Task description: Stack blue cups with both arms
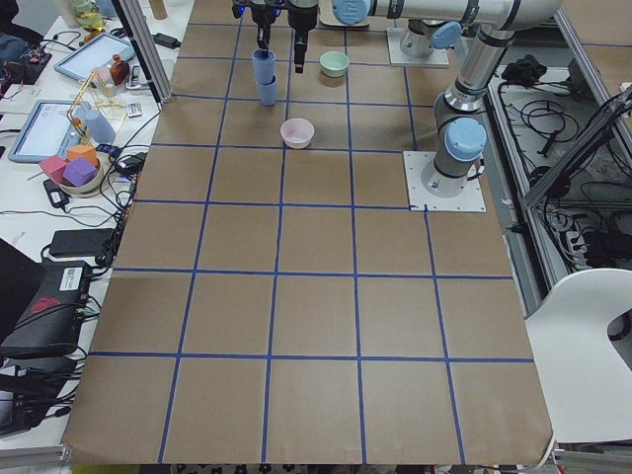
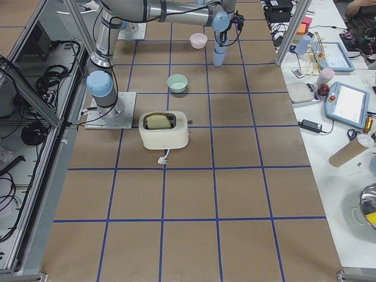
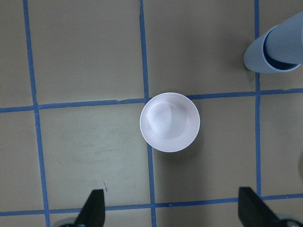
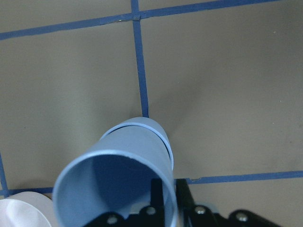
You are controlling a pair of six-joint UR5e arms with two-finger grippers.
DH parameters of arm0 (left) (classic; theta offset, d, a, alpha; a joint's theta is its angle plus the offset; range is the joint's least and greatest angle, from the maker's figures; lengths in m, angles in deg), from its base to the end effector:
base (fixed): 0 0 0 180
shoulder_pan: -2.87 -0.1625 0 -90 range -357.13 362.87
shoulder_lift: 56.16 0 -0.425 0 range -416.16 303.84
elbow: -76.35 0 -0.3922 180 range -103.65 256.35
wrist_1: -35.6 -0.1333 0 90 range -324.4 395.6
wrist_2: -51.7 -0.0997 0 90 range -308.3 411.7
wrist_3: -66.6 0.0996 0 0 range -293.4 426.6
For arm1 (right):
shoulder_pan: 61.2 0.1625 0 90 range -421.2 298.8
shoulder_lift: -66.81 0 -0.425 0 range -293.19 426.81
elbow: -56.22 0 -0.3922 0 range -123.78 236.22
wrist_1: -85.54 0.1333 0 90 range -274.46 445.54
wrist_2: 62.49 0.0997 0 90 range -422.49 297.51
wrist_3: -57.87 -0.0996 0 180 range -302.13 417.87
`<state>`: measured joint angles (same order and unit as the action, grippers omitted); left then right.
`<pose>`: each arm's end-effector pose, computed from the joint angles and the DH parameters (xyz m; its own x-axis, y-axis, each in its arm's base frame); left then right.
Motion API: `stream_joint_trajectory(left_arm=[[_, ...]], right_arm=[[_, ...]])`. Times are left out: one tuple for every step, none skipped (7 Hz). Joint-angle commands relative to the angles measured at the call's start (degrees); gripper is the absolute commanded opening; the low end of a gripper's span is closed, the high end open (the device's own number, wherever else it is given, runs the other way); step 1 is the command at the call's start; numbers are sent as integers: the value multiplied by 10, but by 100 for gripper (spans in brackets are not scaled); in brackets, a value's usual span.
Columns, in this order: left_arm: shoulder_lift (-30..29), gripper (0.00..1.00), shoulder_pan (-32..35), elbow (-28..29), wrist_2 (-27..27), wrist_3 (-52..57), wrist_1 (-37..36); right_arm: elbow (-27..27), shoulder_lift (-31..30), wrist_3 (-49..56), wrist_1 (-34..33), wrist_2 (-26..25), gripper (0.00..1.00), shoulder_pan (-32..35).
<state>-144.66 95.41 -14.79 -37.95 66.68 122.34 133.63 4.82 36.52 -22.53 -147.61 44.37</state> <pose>-0.1554 -0.4804 0.4967 -0.9989 0.0461 0.0060 0.0456 0.9970 -0.0631 0.3196 -0.6188 0.3389 -0.9906 0.0977 -0.0960 0.0993 0.9950 -0.0121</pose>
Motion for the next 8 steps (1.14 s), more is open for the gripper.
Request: stream_joint_trajectory(left_arm=[[1, 100, 0, 0, 0, 0, 0], [1, 100, 0, 0, 0, 0, 0], [1, 100, -1, 0, 0, -2, 0], [1, 100, -1, 0, 0, 0, 0], [1, 100, 0, 0, 0, 0, 0], [1, 100, 0, 0, 0, -2, 0], [1, 100, 0, 0, 0, 0, 1], [1, 100, -1, 0, 0, 0, 0]], right_arm=[[11, 6, -1, -2, 1, 59, 0], [6, 5, 1, -2, 1, 66, 0], [3, -2, 20, 0, -20, 66, -13], [-19, -15, 78, 9, -44, 72, -40], [-37, -33, 92, 47, -37, 78, -80], [-34, -67, 150, 87, -37, 82, -111], [-30, -100, 182, 105, -37, 100, -136], [-24, -133, 234, 126, -40, 100, -151]])
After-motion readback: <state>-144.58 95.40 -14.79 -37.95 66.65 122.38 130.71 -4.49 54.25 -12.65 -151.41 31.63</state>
